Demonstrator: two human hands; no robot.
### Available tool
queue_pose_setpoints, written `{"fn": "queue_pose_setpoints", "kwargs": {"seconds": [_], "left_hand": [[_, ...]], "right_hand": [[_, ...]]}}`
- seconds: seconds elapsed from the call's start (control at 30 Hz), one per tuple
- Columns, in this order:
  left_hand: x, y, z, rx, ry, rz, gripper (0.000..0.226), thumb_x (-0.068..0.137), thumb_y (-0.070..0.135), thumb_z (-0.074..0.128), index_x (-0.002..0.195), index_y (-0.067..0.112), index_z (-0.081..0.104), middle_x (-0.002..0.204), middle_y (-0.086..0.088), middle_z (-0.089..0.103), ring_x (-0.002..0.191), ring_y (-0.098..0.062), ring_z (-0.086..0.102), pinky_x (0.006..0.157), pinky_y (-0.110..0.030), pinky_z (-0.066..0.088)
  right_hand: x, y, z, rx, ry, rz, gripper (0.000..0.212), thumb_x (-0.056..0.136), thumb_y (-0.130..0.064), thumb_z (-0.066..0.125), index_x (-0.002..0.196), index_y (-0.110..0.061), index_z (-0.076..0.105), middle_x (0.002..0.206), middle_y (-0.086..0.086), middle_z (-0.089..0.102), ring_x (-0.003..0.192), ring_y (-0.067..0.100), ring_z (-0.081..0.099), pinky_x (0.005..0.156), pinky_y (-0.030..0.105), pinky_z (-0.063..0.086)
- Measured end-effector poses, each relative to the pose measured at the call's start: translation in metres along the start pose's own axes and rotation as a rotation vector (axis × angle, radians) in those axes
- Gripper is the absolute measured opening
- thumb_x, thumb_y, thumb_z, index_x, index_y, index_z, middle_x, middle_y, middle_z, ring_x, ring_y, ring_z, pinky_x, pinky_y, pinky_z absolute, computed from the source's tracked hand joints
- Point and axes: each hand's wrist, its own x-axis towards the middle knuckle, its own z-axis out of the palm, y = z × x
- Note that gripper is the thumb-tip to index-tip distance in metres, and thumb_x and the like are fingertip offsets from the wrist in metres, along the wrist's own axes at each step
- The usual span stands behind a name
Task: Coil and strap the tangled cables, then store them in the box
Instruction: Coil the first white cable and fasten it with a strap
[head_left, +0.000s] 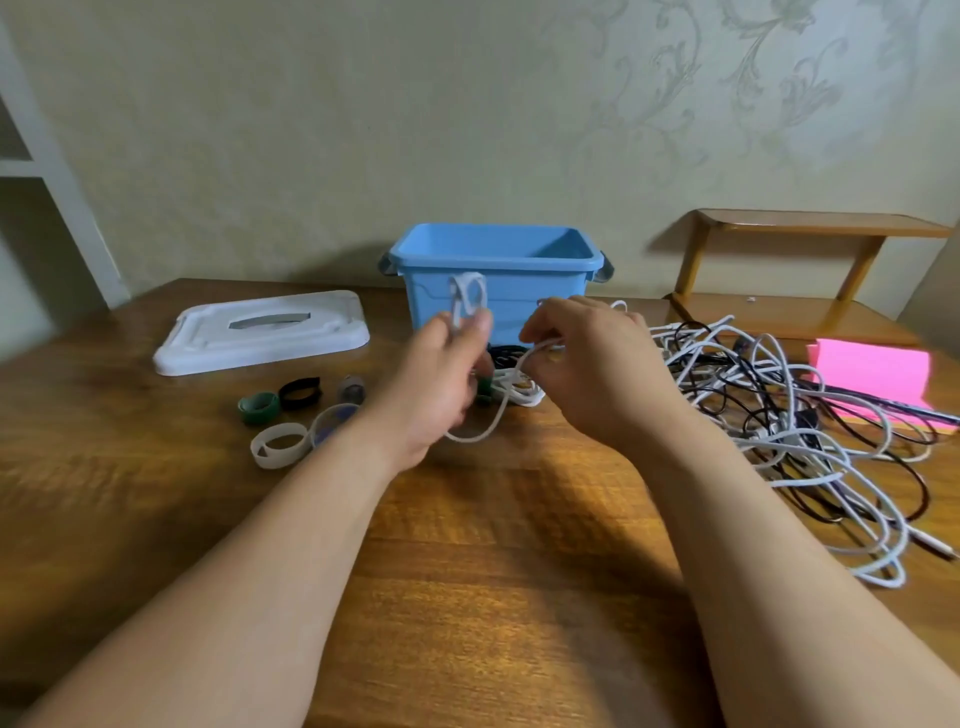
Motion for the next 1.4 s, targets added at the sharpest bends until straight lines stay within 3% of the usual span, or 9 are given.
{"fn": "queue_pose_setpoints", "kwargs": {"seconds": [0.17,0.33,0.5,0.6,0.8,1.03,1.13,1.27,1.4], "left_hand": [[-0.007,0.002,0.011,0.217,-0.171,0.031,0.035,0.113,0.05,0.043,0.114,0.024,0.066,0.082,0.003,0.076,0.059,0.002,0.058,0.07,-0.033,0.042],[-0.007,0.001,0.005,0.367,-0.228,0.084,0.043,0.112,0.053,0.042,0.11,0.015,0.062,0.065,0.003,0.054,0.064,-0.014,0.046,0.073,-0.042,0.04],[-0.003,-0.002,0.004,0.212,-0.206,0.107,0.024,0.111,0.047,0.048,0.105,0.028,0.061,0.068,0.001,0.049,0.066,-0.023,0.05,0.074,-0.045,0.052],[-0.005,-0.003,0.006,0.045,-0.207,0.084,0.015,0.112,0.038,0.05,0.101,0.031,0.057,0.062,0.008,0.042,0.053,-0.012,0.042,0.055,-0.038,0.048],[0.004,-0.004,-0.004,-0.143,0.005,0.074,0.021,0.114,0.036,0.047,0.104,0.018,0.048,0.064,0.004,0.034,0.051,-0.013,0.027,0.045,-0.03,0.022],[0.011,-0.006,-0.002,-0.312,0.201,0.062,0.022,0.114,0.035,0.049,0.101,0.018,0.049,0.062,0.004,0.037,0.05,-0.012,0.03,0.046,-0.03,0.028],[0.01,-0.005,0.004,-0.296,0.152,0.074,0.023,0.113,0.038,0.05,0.104,0.018,0.048,0.062,0.005,0.036,0.051,-0.012,0.033,0.047,-0.028,0.037],[0.005,-0.004,0.016,-0.205,0.021,0.073,0.044,0.102,0.06,0.057,0.111,0.017,0.053,0.068,0.004,0.046,0.058,-0.014,0.044,0.054,-0.028,0.046],[0.006,-0.007,0.017,-0.204,-0.052,0.089,0.077,0.096,0.075,0.058,0.122,0.002,0.055,0.081,-0.012,0.058,0.074,-0.03,0.055,0.07,-0.047,0.044]], "right_hand": [[0.001,0.001,-0.001,0.074,0.12,0.004,0.029,0.084,-0.032,0.076,0.11,-0.028,0.063,0.109,-0.014,0.068,0.106,0.015,0.063,0.094,0.04,0.039],[0.003,0.004,-0.002,0.1,0.164,-0.008,0.025,0.086,-0.037,0.078,0.105,-0.03,0.063,0.103,-0.016,0.068,0.103,0.012,0.064,0.094,0.041,0.042],[0.003,0.007,-0.001,0.08,0.196,-0.046,0.021,0.093,-0.05,0.074,0.098,-0.031,0.066,0.098,-0.017,0.069,0.097,0.01,0.062,0.089,0.036,0.033],[0.004,0.008,-0.001,0.085,0.224,-0.044,0.025,0.092,-0.054,0.073,0.093,-0.03,0.066,0.096,-0.015,0.07,0.094,0.012,0.063,0.085,0.036,0.032],[0.005,0.01,-0.002,0.157,0.274,-0.015,0.015,0.095,-0.037,0.074,0.099,-0.025,0.068,0.082,-0.012,0.067,0.081,0.018,0.065,0.089,0.049,0.052],[0.002,0.01,0.008,-0.013,0.134,0.001,0.013,0.106,-0.032,0.059,0.111,-0.03,0.071,0.104,-0.008,0.073,0.097,0.023,0.064,0.085,0.039,0.028],[0.003,0.004,0.006,0.052,0.23,-0.006,0.014,0.103,-0.025,0.065,0.112,-0.027,0.075,0.093,-0.004,0.078,0.082,0.026,0.069,0.089,0.042,0.042],[0.0,-0.018,0.005,0.207,0.254,-0.001,0.014,0.1,-0.024,0.068,0.112,-0.017,0.067,0.093,-0.001,0.08,0.084,0.033,0.072,0.08,0.048,0.055],[-0.004,-0.03,0.008,0.138,0.178,-0.035,0.008,0.097,-0.024,0.062,0.094,-0.02,0.068,0.078,-0.002,0.074,0.074,0.03,0.067,0.062,0.043,0.052]]}}
